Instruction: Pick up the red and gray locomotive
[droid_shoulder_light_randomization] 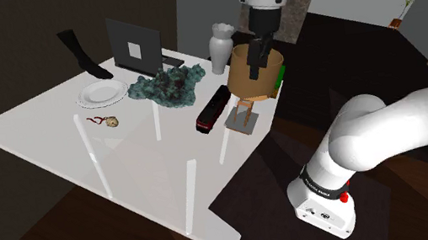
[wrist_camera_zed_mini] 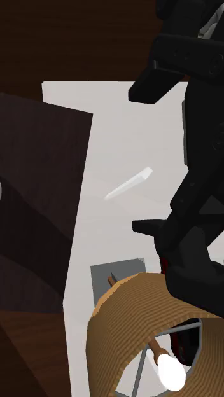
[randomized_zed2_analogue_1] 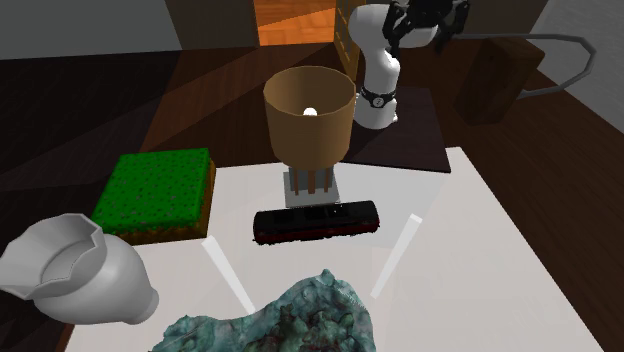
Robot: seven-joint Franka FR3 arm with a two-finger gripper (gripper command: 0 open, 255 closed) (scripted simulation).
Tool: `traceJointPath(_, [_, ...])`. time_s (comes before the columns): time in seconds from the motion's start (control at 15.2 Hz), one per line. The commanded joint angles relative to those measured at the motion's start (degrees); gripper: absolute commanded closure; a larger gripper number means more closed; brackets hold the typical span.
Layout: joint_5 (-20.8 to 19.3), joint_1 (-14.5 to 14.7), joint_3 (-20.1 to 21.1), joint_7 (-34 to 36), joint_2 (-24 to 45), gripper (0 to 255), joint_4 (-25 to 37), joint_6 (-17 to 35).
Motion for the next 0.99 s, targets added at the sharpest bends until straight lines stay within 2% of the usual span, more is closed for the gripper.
traceJointPath(0.0, [0.0, 0.0, 0.0, 0.0, 0.0, 0, 0.0, 0.0])
traceJointPath(0.46, [1.6, -4.6, 2.3, 12.4, 11.5, 0, -1.3, 14.4])
traceJointPath(0.92, [1.5, -9.1, 3.2, 24.4, 24.6, 0, 0.6, 27.2])
